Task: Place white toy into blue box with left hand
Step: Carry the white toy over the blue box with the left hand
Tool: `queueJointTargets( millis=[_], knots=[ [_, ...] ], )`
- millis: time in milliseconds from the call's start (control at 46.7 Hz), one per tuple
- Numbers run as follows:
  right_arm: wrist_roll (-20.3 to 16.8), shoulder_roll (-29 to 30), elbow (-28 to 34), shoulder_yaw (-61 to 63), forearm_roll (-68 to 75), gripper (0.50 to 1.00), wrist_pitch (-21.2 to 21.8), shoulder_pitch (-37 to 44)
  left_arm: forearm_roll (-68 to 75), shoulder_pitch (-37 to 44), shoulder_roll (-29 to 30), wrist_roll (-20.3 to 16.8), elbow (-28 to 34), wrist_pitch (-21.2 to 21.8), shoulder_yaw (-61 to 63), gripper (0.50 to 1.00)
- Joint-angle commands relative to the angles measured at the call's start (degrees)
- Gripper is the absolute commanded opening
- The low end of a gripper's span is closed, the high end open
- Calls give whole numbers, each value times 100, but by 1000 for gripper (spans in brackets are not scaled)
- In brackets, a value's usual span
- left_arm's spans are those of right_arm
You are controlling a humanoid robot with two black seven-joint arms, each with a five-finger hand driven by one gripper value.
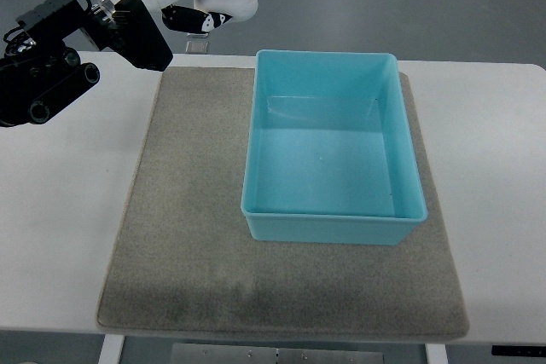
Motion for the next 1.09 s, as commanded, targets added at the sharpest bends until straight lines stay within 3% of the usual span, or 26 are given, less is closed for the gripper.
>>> queueJointTargets(
  millis=[0, 300, 835, 899, 1070],
  knots=[
    [0, 0, 0, 0, 0, 936, 0, 1, 9, -5, -38, 0, -390, -13, -9, 500],
    [0, 0, 0, 0, 8, 936, 0, 1, 150, 109, -495, 0, -1419, -66, 517, 500],
    [0, 0, 0, 0, 0, 936, 0, 1, 150, 109, -821, 0, -1323, -66, 2021, 500],
    [0, 0, 0, 0, 0, 936, 0, 1, 150, 109, -821, 0, -1279, -66, 2074, 533],
    [0, 0, 0, 0, 0, 936, 0, 1, 150, 118, -812, 0, -1279, -57, 2100, 752]
  ],
)
